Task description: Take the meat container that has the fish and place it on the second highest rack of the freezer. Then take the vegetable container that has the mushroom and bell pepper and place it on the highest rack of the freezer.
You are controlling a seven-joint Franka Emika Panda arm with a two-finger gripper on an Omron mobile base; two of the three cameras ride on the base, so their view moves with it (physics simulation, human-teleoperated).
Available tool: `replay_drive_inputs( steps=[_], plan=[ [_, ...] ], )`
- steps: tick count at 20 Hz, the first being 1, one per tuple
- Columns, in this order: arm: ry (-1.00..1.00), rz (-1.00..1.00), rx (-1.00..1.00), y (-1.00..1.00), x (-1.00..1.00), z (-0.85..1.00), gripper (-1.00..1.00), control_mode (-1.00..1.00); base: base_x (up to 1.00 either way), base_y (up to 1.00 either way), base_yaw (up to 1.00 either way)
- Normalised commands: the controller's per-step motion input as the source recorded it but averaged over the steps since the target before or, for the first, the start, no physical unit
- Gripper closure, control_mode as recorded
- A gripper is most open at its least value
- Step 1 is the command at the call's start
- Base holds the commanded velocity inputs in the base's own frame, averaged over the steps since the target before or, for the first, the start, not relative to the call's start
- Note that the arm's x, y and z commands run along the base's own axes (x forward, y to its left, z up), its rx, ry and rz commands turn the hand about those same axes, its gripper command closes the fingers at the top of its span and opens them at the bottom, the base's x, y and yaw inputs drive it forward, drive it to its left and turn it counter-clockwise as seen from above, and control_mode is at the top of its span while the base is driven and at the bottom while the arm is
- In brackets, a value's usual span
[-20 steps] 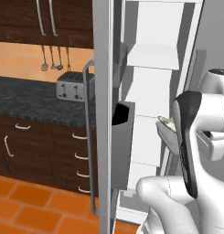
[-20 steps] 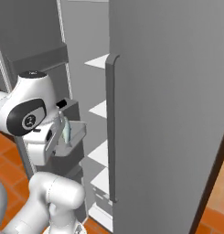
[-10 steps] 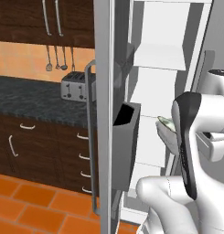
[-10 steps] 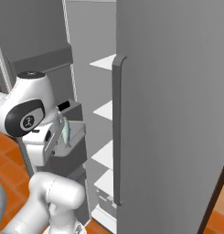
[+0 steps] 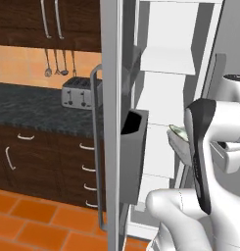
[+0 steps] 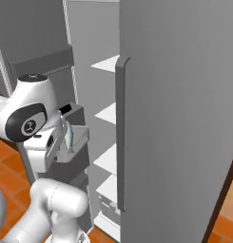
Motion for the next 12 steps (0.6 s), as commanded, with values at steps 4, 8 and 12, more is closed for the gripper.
replay_drive_inputs(
  steps=[4,8,12],
  plan=[
    [0.0,0.0,0.0,0.0,0.0,0.0,1.0,1.0,-0.04,-0.27,-0.05],
    [0.0,0.0,0.0,0.0,0.0,0.0,1.0,1.0,-0.05,-0.61,0.0],
    [0.0,0.0,0.0,0.0,0.0,0.0,1.0,1.0,0.32,-0.06,0.0]
  ],
)
